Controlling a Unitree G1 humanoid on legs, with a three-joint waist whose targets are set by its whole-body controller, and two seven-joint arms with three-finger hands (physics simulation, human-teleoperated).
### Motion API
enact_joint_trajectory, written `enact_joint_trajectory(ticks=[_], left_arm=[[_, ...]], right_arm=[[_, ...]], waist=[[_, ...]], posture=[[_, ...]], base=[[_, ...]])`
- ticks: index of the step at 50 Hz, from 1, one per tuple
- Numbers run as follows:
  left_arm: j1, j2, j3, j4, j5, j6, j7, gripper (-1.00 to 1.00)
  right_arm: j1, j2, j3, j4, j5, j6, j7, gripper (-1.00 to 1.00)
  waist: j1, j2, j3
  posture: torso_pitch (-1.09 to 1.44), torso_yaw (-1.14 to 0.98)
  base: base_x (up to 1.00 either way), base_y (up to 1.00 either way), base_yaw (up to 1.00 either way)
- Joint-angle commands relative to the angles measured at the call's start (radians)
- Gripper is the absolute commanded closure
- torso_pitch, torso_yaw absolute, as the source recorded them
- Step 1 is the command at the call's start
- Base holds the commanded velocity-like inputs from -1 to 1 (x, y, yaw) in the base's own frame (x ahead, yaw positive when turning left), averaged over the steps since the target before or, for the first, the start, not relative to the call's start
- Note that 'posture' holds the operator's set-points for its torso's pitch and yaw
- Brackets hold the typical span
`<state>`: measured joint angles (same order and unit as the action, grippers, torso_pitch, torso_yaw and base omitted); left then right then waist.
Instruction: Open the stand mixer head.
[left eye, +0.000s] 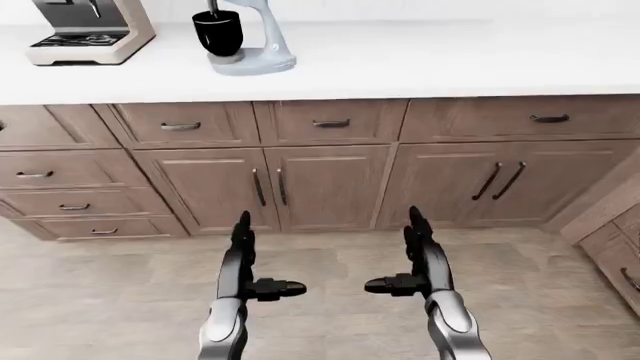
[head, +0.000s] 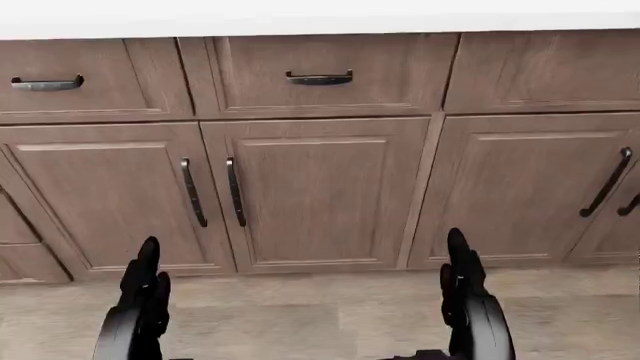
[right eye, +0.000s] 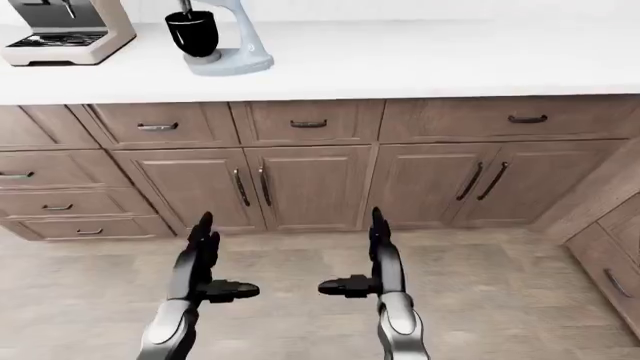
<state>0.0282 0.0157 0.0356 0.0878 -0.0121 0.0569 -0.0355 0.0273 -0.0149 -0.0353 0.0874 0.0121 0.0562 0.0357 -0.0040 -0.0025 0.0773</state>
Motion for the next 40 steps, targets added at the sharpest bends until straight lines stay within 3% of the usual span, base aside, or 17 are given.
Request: enact_joint_trajectory(ticks=[1,3,4,5,7,8,14,15,17,21,27,32,40], left_arm=[[-0.031,0.005,0.003,-0.087,-0.002,-0.056,0.0,-1.0],[-0.034,0.006,0.006,-0.085,-0.002,-0.055,0.0,-1.0],[-0.034,0.007,0.007,-0.084,-0.002,-0.056,0.0,-1.0],[-0.038,0.008,0.01,-0.079,-0.004,-0.055,-0.001,-1.0],[-0.037,0.008,0.009,-0.082,-0.004,-0.05,-0.004,-1.0],[-0.037,0.008,0.009,-0.085,-0.003,-0.049,-0.004,-1.0],[-0.035,0.008,0.009,-0.087,-0.001,-0.051,-0.003,-1.0],[-0.037,0.003,0.015,-0.091,-0.012,-0.061,0.002,-1.0],[-0.032,0.002,0.016,-0.115,-0.029,-0.083,-0.004,-1.0],[-0.01,-0.004,0.012,-0.191,-0.07,-0.117,-0.024,-1.0],[0.036,-0.014,0.022,-0.445,-0.244,-0.072,-0.061,-1.0],[0.03,-0.003,0.043,-0.592,-0.313,0.034,-0.032,-1.0],[-0.055,0.043,0.152,-0.888,-0.463,0.279,0.067,-1.0]], right_arm=[[-0.007,-0.004,0.022,-0.116,-0.017,-0.031,0.012,-1.0],[0.002,-0.002,0.025,-0.133,-0.02,-0.02,0.02,-1.0],[0.004,0.0,0.024,-0.138,-0.018,-0.017,0.023,-1.0],[0.008,0.001,0.026,-0.146,-0.017,-0.017,0.027,-1.0],[0.009,0.002,0.028,-0.155,-0.016,-0.012,0.031,-1.0],[0.007,0.002,0.028,-0.148,-0.018,-0.018,0.032,-1.0],[0.014,0.002,0.03,-0.165,-0.02,-0.019,0.041,-1.0],[0.018,0.003,0.032,-0.17,-0.017,-0.038,0.046,-1.0],[0.031,-0.006,0.046,-0.203,-0.081,-0.201,0.036,-1.0],[0.064,0.002,0.061,-0.29,-0.038,-0.2,0.095,-1.0],[0.11,0.002,0.08,-0.537,0.042,-0.067,0.149,-1.0],[0.117,-0.001,0.091,-0.652,0.058,0.005,0.156,-1.0],[0.063,-0.004,0.078,-0.876,0.091,0.202,0.142,-1.0]], waist=[[-0.002,-0.008,-0.001],[0.007,-0.002,-0.061],[0.007,-0.003,-0.051],[0.006,-0.006,-0.016],[0.006,-0.007,-0.069],[0.007,-0.007,-0.075],[0.008,-0.004,-0.079],[0.008,-0.003,-0.08],[0.007,-0.003,-0.083],[0.006,-0.001,-0.088],[0.005,-0.003,-0.092],[0.006,-0.002,-0.088],[0.004,0.003,-0.08]], posture=[[0.0,0.0],[0.0,0.0],[0.0,0.0],[0.0,0.0],[0.0,0.0],[0.0,0.0],[0.0,0.0],[0.0,0.0],[0.0,0.0],[0.0,0.0],[0.0,0.0],[0.0,0.0],[0.0,0.0]], base=[[0.0,0.0,0.0],[0.0,0.0,0.0],[0.0,0.0,0.0],[0.0,0.0,0.0],[0.0,0.0,0.0],[0.0,0.0,0.0],[0.0,0.0,0.0],[0.0,0.0,0.0],[0.0,0.0,0.0],[0.0,0.0,0.0],[0.0,0.0,0.0],[0.0,0.0,0.0],[0.0,0.0,0.0]])
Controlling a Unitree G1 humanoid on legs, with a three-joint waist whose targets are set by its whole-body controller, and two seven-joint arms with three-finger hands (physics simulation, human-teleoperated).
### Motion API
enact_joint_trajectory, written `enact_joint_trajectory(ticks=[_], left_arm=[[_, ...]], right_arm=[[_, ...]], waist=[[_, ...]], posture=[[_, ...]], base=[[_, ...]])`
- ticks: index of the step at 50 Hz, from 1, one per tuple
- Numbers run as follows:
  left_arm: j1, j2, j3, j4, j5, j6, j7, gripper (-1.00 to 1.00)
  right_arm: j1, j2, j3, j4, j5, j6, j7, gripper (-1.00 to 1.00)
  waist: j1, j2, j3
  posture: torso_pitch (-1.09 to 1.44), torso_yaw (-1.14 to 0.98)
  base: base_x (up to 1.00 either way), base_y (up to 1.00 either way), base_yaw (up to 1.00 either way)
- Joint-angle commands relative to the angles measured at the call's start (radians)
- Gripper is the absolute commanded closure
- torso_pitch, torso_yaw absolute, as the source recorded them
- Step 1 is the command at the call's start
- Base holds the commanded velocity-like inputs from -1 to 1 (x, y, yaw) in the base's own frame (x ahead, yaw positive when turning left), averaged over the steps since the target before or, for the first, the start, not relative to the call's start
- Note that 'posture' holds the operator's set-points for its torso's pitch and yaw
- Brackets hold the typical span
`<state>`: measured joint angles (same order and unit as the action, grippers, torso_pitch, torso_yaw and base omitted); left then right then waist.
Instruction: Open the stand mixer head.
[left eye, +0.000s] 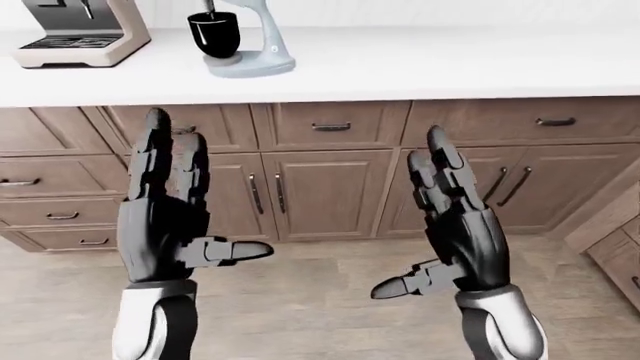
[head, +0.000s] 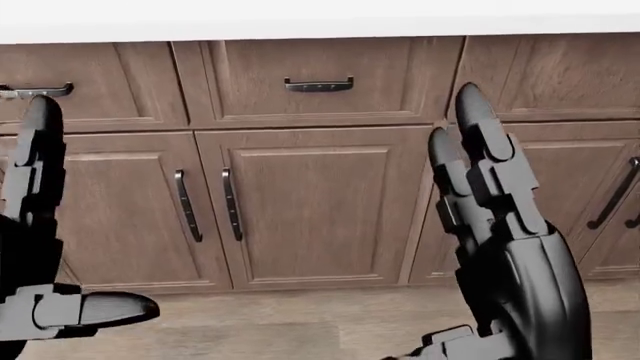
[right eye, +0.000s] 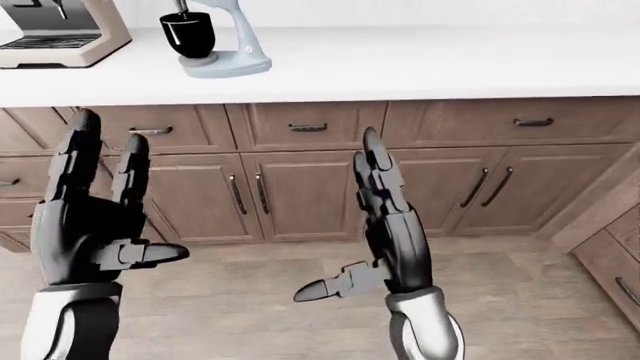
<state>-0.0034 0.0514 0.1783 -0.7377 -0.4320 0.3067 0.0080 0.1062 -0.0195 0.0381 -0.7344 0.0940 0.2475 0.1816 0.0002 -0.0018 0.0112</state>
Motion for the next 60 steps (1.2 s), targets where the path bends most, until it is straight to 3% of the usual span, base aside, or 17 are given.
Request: enact_joint_trajectory(ticks=[1,8,29,33,38,39,41,43,44,46,47,50,51,54,56,57,60], left_arm=[[-0.037,0.016,0.026,-0.099,-0.068,0.062,0.044,-1.0],[-0.086,0.062,0.089,-0.203,-0.197,0.152,0.136,-1.0],[-0.068,0.052,0.07,-0.179,-0.172,0.131,0.113,-1.0],[-0.066,0.05,0.068,-0.179,-0.168,0.13,0.111,-1.0],[-0.061,0.046,0.062,-0.178,-0.16,0.125,0.103,-1.0],[-0.06,0.045,0.061,-0.177,-0.158,0.124,0.102,-1.0],[-0.057,0.043,0.059,-0.175,-0.154,0.12,0.098,-1.0],[-0.056,0.041,0.058,-0.174,-0.152,0.119,0.096,-1.0],[-0.055,0.041,0.057,-0.173,-0.151,0.118,0.095,-1.0],[-0.054,0.04,0.057,-0.173,-0.15,0.118,0.094,-1.0],[-0.054,0.039,0.055,-0.174,-0.149,0.118,0.093,-1.0],[-0.056,0.039,0.053,-0.172,-0.146,0.118,0.092,-1.0],[-0.058,0.039,0.055,-0.173,-0.148,0.12,0.094,-1.0],[-0.053,0.038,0.054,-0.175,-0.147,0.118,0.09,-1.0],[-0.056,0.038,0.052,-0.172,-0.145,0.118,0.091,-1.0],[-0.056,0.038,0.052,-0.172,-0.145,0.118,0.091,-1.0],[-0.055,0.038,0.052,-0.172,-0.145,0.118,0.09,-1.0]], right_arm=[[-0.022,0.001,0.009,-0.089,0.011,0.039,-0.008,-1.0],[-0.08,-0.005,0.029,-0.305,0.043,0.246,-0.049,-1.0],[-0.058,-0.041,0.073,-0.313,0.022,0.2,-0.062,-1.0],[-0.049,-0.023,0.071,-0.313,0.005,0.194,-0.041,-1.0],[-0.055,-0.032,0.065,-0.313,0.016,0.179,-0.052,-1.0],[-0.054,-0.034,0.067,-0.313,0.01,0.18,-0.053,-1.0],[-0.052,-0.028,0.066,-0.313,0.003,0.191,-0.048,-1.0],[-0.051,-0.027,0.066,-0.313,0.014,0.191,-0.048,-1.0],[-0.053,-0.029,0.066,-0.313,0.019,0.192,-0.051,-1.0],[-0.056,-0.032,0.062,-0.313,0.025,0.182,-0.056,-1.0],[-0.057,-0.036,0.065,-0.313,0.017,0.182,-0.059,-1.0],[-0.052,-0.033,0.064,-0.313,0.027,0.184,-0.057,-1.0],[-0.052,-0.034,0.065,-0.313,0.028,0.183,-0.059,-1.0],[-0.056,-0.039,0.061,-0.313,0.041,0.176,-0.069,-1.0],[-0.057,-0.041,0.062,-0.313,0.035,0.175,-0.072,-1.0],[-0.054,-0.044,0.065,-0.313,0.036,0.175,-0.07,-1.0],[-0.055,-0.042,0.064,-0.313,0.041,0.18,-0.076,-1.0]], waist=[[0.0,0.003,-0.014],[0.001,0.009,-0.007],[0.003,0.009,0.0],[-0.008,-0.066,0.007],[-0.033,0.091,0.007],[-0.015,0.009,0.034],[-0.022,-0.038,0.061],[-0.03,-0.007,0.055],[-0.027,0.04,0.04],[-0.018,0.051,0.006],[-0.019,0.053,0.027],[-0.007,-0.065,0.038],[-0.004,-0.035,0.032],[0.002,-0.012,0.007],[-0.011,-0.079,0.03],[-0.004,-0.078,0.022],[-0.005,-0.022,0.003]], posture=[[0.0,0.0],[0.0,0.0],[0.0,0.0],[0.0,0.0],[0.0,0.0],[0.0,0.0],[0.0,0.0],[0.0,0.0],[0.0,0.0],[0.0,0.0],[0.0,0.0],[0.0,0.0],[0.0,0.0],[0.0,0.0],[0.0,0.0],[0.0,0.0],[0.0,0.0]], base=[[0.0,0.0,0.0],[0.0,0.0,0.0],[0.0,0.0,0.0],[-0.02,0.77,0.0],[0.0,0.09,0.0],[0.0,1.0,0.0],[-0.02,1.0,0.0],[0.0,0.27,0.0],[0.0,0.0,0.0],[0.0,0.09,0.0],[-0.08,1.0,0.0],[-0.03,0.52,0.0],[0.0,0.0,0.0],[0.0,0.04,0.0],[-0.11,1.0,0.0],[0.0,0.33,0.0],[0.0,0.0,0.0]])
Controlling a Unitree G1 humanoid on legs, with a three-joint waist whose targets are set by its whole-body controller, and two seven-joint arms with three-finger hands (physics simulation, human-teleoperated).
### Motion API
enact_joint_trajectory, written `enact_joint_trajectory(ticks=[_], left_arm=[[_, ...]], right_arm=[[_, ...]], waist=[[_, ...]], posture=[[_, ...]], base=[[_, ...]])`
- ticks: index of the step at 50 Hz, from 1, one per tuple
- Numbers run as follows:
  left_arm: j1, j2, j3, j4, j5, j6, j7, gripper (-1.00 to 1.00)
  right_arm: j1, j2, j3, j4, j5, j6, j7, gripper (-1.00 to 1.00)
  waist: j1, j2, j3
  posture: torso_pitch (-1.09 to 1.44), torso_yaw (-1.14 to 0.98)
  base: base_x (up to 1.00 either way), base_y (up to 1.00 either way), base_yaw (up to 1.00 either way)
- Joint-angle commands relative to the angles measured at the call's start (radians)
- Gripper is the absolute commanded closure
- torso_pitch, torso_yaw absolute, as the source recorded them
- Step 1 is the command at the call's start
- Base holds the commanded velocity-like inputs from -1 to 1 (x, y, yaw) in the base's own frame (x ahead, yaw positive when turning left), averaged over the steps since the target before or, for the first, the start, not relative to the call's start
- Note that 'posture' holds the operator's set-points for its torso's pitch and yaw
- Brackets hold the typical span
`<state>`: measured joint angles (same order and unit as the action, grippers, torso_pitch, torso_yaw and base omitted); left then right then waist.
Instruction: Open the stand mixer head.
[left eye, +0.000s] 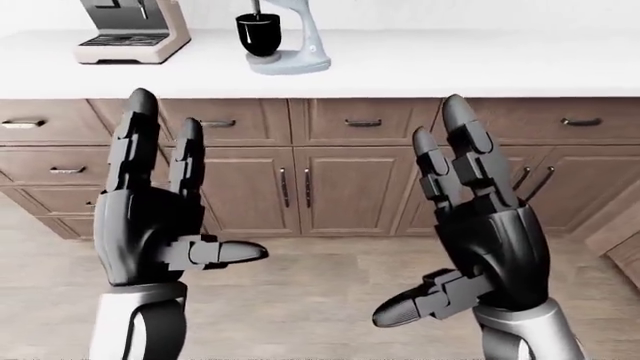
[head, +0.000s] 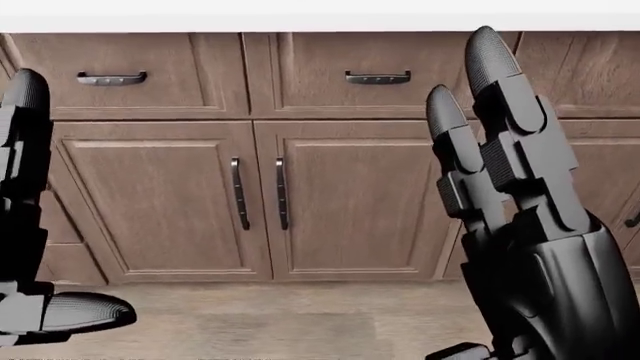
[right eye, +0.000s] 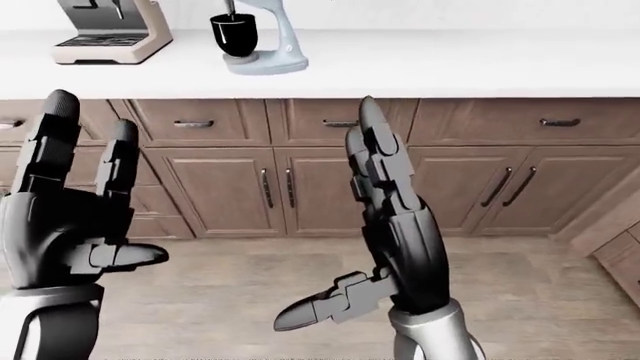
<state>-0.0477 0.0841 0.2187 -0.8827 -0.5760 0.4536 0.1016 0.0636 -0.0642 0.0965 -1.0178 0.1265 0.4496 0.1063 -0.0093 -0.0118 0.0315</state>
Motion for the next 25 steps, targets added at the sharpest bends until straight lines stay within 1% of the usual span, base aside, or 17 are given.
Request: enact_joint_trajectory(ticks=[1,2,3,4,6,7,8,9,10,11,14,15,18,19,21,23,25], left_arm=[[-0.011,0.005,0.012,-0.028,-0.002,-0.028,-0.003,-1.0],[-0.011,0.006,0.013,-0.029,-0.003,-0.028,-0.003,-1.0],[-0.01,0.006,0.014,-0.029,-0.004,-0.028,-0.003,-1.0],[-0.01,0.005,0.013,-0.029,-0.003,-0.029,-0.004,-1.0],[-0.011,0.006,0.014,-0.028,-0.005,-0.027,-0.003,-1.0],[-0.011,0.006,0.014,-0.028,-0.006,-0.027,-0.003,-1.0],[-0.012,0.006,0.014,-0.028,-0.007,-0.026,-0.002,-1.0],[-0.011,0.006,0.014,-0.029,-0.007,-0.026,-0.003,-1.0],[-0.011,0.006,0.014,-0.03,-0.008,-0.026,-0.002,-1.0],[-0.01,0.006,0.013,-0.029,-0.008,-0.026,-0.002,-1.0],[-0.006,0.003,0.009,-0.027,-0.003,-0.03,-0.005,-1.0],[-0.006,0.003,0.009,-0.027,-0.005,-0.029,-0.005,-1.0],[-0.005,0.002,0.008,-0.025,-0.003,-0.03,-0.006,-1.0],[-0.003,0.002,0.01,-0.026,-0.005,-0.031,-0.008,-1.0],[-0.002,0.001,0.01,-0.025,-0.004,-0.032,-0.009,-1.0],[0.001,0.0,0.006,-0.024,0.001,-0.034,-0.012,-1.0],[-0.002,0.001,0.009,-0.027,-0.002,-0.031,-0.01,-1.0]], right_arm=[[-0.015,0.004,0.002,-0.029,0.014,-0.02,-0.002,-1.0],[-0.015,0.003,0.001,-0.029,0.015,-0.028,-0.003,-1.0],[-0.013,-0.002,0.007,-0.029,0.004,-0.033,-0.002,-1.0],[-0.011,-0.002,0.01,-0.029,-0.001,-0.034,-0.001,-1.0],[-0.011,0.003,0.005,-0.029,0.012,-0.024,0.001,-1.0],[-0.011,0.001,0.006,-0.029,0.012,-0.026,0.0,-1.0],[-0.011,0.0,0.008,-0.029,0.011,-0.027,-0.003,-1.0],[-0.009,0.001,0.009,-0.029,0.008,-0.03,-0.003,-1.0],[-0.009,0.002,0.009,-0.029,0.007,-0.032,-0.003,-1.0],[-0.008,0.0,0.01,-0.029,0.008,-0.037,-0.002,-1.0],[-0.002,0.002,0.016,-0.029,0.005,-0.038,0.001,-1.0],[-0.001,0.001,0.016,-0.029,0.007,-0.04,0.001,-1.0],[-0.002,-0.001,0.017,-0.029,0.007,-0.046,-0.004,-1.0],[-0.003,-0.002,0.02,-0.029,-0.01,-0.047,-0.005,-1.0],[-0.001,0.001,0.019,-0.029,-0.015,-0.046,0.005,-1.0],[0.003,0.003,0.018,-0.029,0.0,-0.052,0.005,-1.0],[0.001,-0.002,0.017,-0.029,0.008,-0.049,-0.002,-1.0]], waist=[[0.001,0.018,-0.015],[-0.004,0.055,-0.018],[-0.006,0.038,-0.011],[0.005,-0.009,0.02],[0.002,-0.03,0.01],[-0.002,0.024,0.014],[-0.002,0.073,-0.014],[0.01,0.083,0.0],[0.003,0.06,-0.006],[0.0,0.08,-0.022],[0.008,-0.039,0.02],[0.02,-0.021,0.004],[0.022,-0.042,-0.003],[0.016,-0.029,-0.014],[0.009,-0.074,-0.003],[0.004,-0.078,-0.016],[0.007,-0.034,-0.019]], posture=[[0.0,0.0],[0.0,0.0],[0.0,0.0],[0.0,0.0],[0.0,0.0],[0.0,0.0],[0.0,0.0],[0.0,0.0],[0.0,0.0],[0.0,0.0],[0.0,0.0],[0.0,0.0],[0.0,0.0],[0.0,0.0],[0.0,0.0],[0.0,0.0],[0.0,0.0]], base=[[0.0,0.0,0.0],[0.0,0.0,0.0],[0.0,0.77,0.0],[-0.1,1.0,0.0],[-0.05,0.58,0.0],[0.0,0.0,0.0],[0.0,0.0,0.0],[0.0,0.0,0.0],[0.0,0.0,0.0],[0.0,0.59,0.0],[-0.08,0.67,0.0],[0.0,0.0,0.0],[0.0,0.0,0.0],[0.0,0.56,0.0],[-0.16,0.97,0.0],[-0.04,0.41,0.0],[0.0,0.0,0.0]])
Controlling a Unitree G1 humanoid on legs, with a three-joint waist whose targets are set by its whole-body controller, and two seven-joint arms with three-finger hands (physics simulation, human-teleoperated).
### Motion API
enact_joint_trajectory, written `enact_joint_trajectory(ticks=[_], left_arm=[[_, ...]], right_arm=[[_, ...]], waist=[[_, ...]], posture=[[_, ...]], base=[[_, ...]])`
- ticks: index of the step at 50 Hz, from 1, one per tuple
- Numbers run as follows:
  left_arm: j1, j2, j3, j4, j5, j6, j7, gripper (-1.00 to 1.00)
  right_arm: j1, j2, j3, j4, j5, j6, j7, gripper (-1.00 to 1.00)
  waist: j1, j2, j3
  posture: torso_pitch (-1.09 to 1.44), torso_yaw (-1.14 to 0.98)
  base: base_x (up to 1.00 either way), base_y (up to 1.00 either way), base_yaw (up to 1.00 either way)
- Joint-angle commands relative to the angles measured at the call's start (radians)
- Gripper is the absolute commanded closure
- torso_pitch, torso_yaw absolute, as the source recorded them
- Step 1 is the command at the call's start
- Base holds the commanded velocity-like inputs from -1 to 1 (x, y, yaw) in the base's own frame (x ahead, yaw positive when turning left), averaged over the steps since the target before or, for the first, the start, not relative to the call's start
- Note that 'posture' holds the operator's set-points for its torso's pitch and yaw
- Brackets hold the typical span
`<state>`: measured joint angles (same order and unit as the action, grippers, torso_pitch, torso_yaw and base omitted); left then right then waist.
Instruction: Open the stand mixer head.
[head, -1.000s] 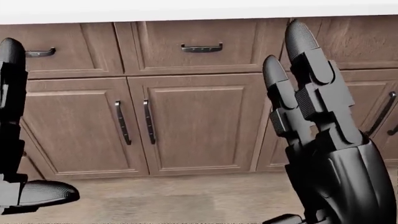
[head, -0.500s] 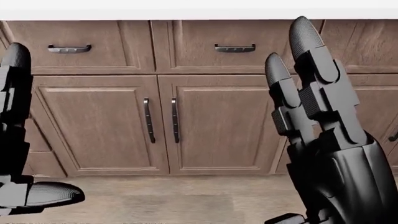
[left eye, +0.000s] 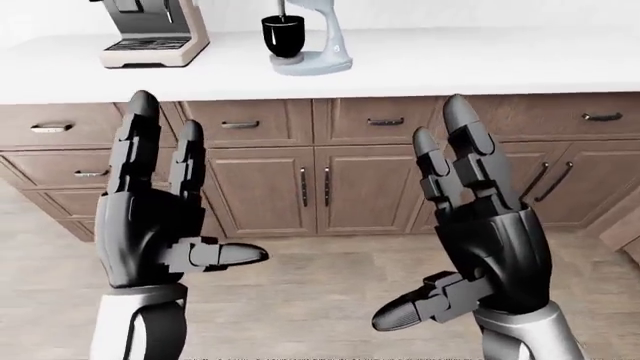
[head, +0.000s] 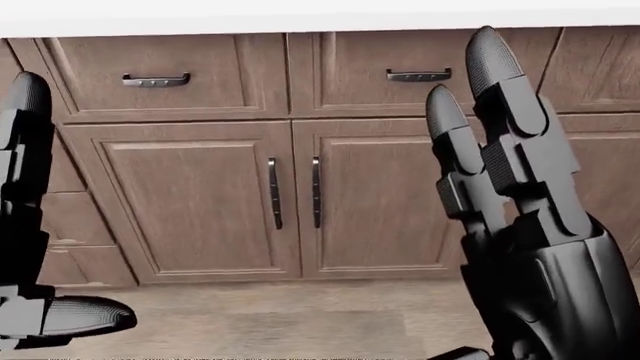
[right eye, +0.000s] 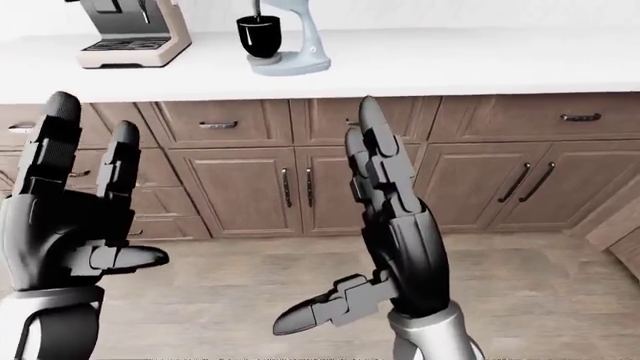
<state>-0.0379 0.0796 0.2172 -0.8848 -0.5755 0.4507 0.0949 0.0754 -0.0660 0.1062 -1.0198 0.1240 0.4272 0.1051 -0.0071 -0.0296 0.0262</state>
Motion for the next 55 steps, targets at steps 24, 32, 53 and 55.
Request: enact_joint_trajectory(ticks=[24,32,53,55], left_arm=[[-0.013,0.004,0.006,-0.026,0.001,-0.027,-0.006,-1.0],[-0.011,0.003,0.006,-0.024,0.002,-0.028,-0.007,-1.0],[-0.009,-0.001,-0.001,-0.02,0.008,-0.031,-0.008,-1.0],[-0.007,-0.001,-0.002,-0.02,0.01,-0.032,-0.009,-1.0]], right_arm=[[0.006,0.014,0.004,-0.027,-0.015,-0.076,0.011,-1.0],[-0.004,-0.003,0.0,-0.027,0.0,-0.059,-0.002,-1.0],[0.0,-0.006,0.004,-0.027,-0.002,-0.063,-0.001,-1.0],[0.0,-0.007,-0.001,-0.027,0.014,-0.061,-0.002,-1.0]], waist=[[0.006,0.055,-0.003],[0.022,0.016,0.046],[0.0,0.051,-0.012],[0.001,0.099,-0.02]], posture=[[0.0,0.0],[0.0,0.0],[0.0,0.0],[0.0,0.0]], base=[[-0.01,0.14,0.0],[0.55,0.0,0.0],[0.44,0.0,0.0],[0.13,0.0,0.0]])
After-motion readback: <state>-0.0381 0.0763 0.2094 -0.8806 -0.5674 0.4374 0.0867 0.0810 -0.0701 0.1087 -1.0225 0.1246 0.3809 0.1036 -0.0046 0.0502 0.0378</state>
